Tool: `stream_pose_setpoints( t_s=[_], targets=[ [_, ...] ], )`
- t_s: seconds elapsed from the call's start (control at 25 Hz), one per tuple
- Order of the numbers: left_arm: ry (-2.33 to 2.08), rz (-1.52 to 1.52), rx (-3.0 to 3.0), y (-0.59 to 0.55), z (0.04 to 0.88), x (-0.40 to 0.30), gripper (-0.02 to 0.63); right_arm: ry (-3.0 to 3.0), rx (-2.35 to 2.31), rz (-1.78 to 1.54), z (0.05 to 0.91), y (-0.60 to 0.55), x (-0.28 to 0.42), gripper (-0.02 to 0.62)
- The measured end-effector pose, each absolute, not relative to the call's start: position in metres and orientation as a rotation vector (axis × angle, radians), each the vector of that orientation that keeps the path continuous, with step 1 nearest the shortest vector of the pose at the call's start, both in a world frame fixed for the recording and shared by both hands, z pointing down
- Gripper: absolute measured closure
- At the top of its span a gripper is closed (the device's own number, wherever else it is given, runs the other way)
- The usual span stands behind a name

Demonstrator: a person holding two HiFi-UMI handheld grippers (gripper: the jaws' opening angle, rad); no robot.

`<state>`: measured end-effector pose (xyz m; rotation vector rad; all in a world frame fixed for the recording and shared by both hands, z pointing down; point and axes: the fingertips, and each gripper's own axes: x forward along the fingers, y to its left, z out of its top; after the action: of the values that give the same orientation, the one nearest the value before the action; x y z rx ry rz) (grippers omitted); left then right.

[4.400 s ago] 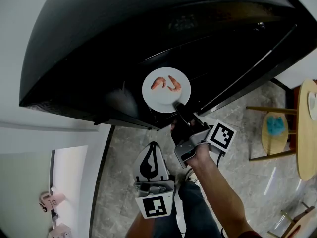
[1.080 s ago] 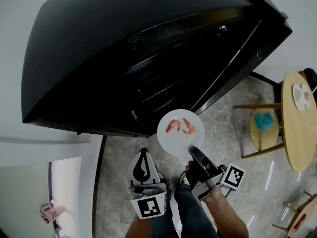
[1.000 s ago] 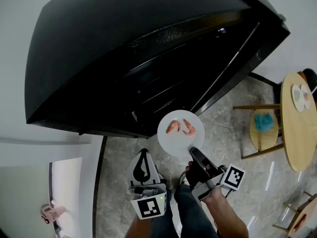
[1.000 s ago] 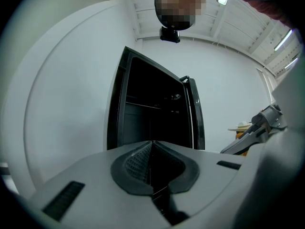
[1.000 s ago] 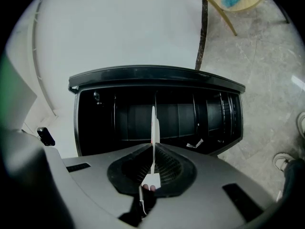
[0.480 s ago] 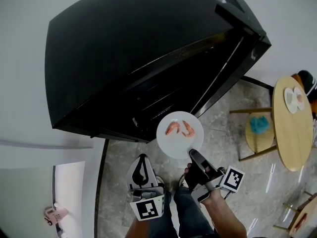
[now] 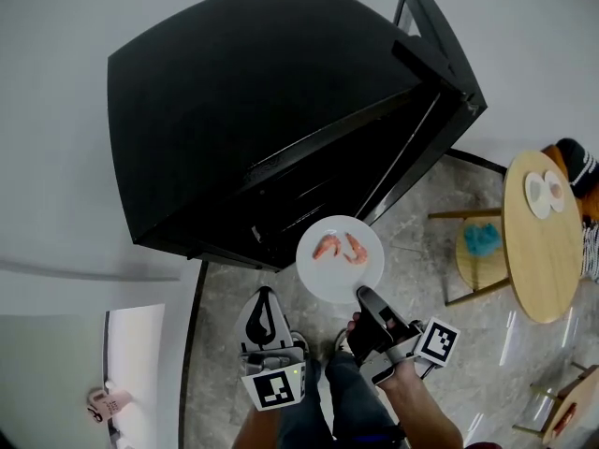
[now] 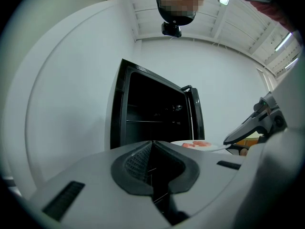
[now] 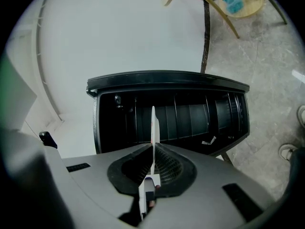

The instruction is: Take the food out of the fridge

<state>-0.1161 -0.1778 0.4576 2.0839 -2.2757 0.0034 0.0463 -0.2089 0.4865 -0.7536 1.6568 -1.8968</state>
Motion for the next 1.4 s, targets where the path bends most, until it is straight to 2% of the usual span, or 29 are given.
stream_pose_setpoints(
  t_s=[1.4],
  targets=[
    [-2.235, -0.033, 2.173, -0.181, 0.333, -0.091, 0.592, 1.747, -0.716, -1.829, 0.336, -0.197, 0.069, 0.565]
  ],
)
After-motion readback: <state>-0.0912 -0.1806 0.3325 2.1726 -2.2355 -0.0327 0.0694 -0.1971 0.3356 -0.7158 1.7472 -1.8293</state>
